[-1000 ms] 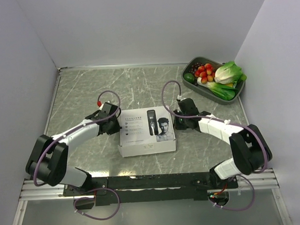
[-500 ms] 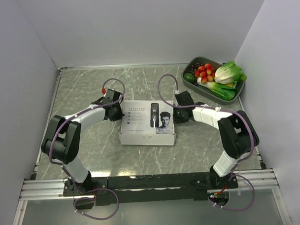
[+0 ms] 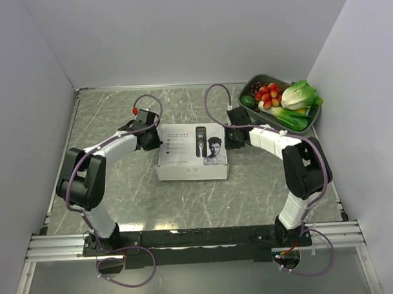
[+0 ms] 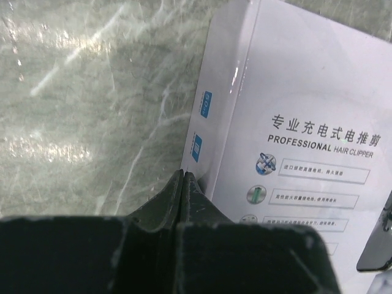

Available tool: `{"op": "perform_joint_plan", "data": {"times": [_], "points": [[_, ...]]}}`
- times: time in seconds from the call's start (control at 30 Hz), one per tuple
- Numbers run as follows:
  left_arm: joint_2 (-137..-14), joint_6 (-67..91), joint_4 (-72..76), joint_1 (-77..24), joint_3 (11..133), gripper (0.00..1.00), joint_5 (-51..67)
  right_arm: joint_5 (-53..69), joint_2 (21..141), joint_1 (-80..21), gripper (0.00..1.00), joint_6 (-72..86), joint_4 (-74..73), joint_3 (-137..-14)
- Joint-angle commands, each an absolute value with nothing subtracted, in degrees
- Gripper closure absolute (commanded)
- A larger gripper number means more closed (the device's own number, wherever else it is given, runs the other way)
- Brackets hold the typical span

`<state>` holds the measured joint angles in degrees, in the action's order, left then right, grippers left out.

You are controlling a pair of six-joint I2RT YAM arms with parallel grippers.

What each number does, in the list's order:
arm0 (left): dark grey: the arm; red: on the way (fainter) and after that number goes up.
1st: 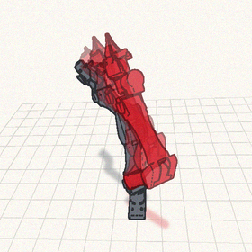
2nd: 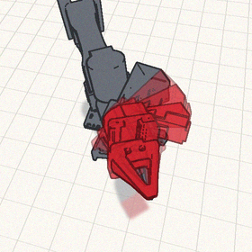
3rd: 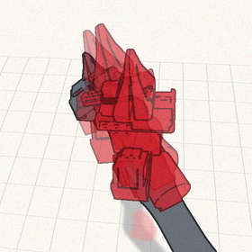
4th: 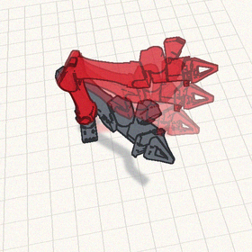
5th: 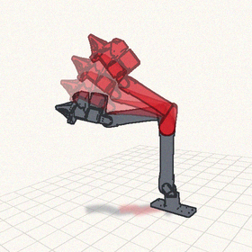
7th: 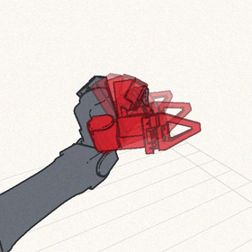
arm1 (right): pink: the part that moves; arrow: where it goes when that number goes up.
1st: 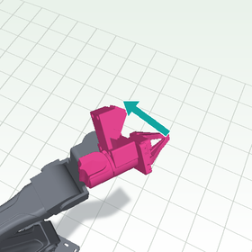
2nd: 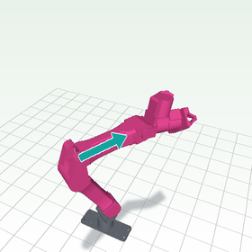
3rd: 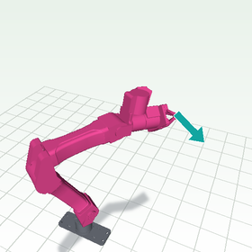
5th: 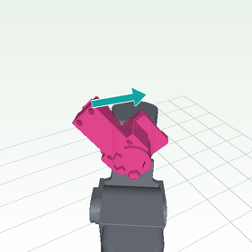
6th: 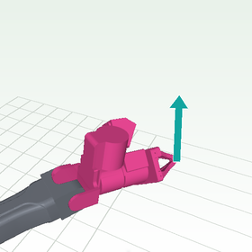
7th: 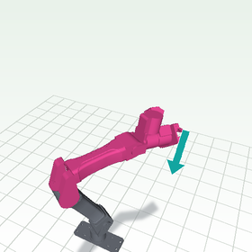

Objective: Sort the hair-cutting tools

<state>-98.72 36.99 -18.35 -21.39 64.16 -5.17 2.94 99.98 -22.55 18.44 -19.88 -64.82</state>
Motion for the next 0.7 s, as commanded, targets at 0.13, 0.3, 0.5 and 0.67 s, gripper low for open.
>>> {"op": "perform_joint_plan", "data": {"times": [0.13,0.3,0.5,0.67], "points": [[-90.5,37.8,-20.2,-21.9,60.7,0.69,0.7,2.8,93.4,-23.9,0.66,19.8,-21.2,-65.2],[-87.5,36.4,-24.3,-17.8,59.5,0.5,0.2,2.4,89.8,-22.6,0.58,20.3,-22.1,-61.1],[-87.4,35.2,-26.5,-16.6,59.0,0.47,0.2,2.2,88.9,-22.6,0.58,21.3,-22.2,-57.0],[-88.9,35.4,-25.4,-16.7,56.8,0.5,0.2,2.8,89.6,-22.6,0.58,22.2,-21.2,-54.8]]}}
